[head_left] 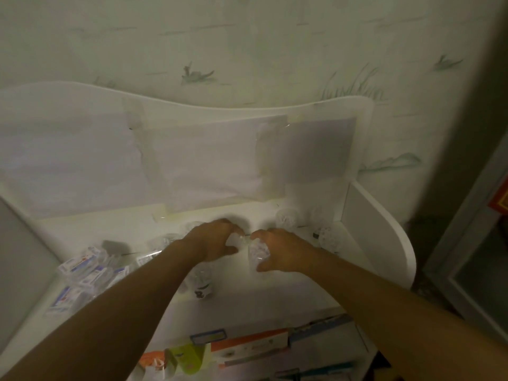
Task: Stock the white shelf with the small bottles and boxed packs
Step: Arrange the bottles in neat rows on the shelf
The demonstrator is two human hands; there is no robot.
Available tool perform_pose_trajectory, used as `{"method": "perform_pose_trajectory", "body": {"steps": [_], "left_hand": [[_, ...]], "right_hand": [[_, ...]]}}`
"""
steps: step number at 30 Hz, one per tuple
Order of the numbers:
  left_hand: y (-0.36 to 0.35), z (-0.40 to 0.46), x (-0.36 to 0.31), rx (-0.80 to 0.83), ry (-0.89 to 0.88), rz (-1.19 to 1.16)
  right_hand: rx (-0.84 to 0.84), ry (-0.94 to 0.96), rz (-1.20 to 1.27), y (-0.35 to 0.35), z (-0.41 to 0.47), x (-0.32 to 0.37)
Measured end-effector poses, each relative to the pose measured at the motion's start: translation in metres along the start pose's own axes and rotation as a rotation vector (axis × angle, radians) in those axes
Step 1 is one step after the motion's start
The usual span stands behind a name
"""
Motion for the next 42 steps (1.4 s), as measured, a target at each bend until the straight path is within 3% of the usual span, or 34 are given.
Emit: {"method": "perform_pose_trajectory", "body": {"steps": [5,20,26,36,42], "left_hand": [[0.004,-0.005,0.014,-0.021,0.079,-0.296],[0.001,-0.015,0.02,0.032,0.144,-0.489],[0.01,-0.021,0.02,0.0,0.04,-0.552],[0.021,-0.032,0.003,0.03,0.071,-0.921],[0.018,-0.032,-0.003,-0.074,0.096,-0.734]], "right_hand": [[-0.03,-0.027,-0.018,0.007,-0.003,-0.001],[-0.05,-0.051,0.1,0.016,-0.009,-0.005],[-0.083,-0.039,0.126,0.022,-0.004,0.0],[-0.182,-0.009,0.142,0.032,-0.002,0.006],[-0.169,0.011,0.147,0.034,-0.008,0.005]]}}
Point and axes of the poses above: each hand's wrist, its own z-axis towards the middle knuckle, its own y-axis out of the back of the hand, x = y × z, the point moved 2 cm from there along z, towards the middle knuckle, and after that the axes turned 10 degrees about z, right-handed, at the moved point
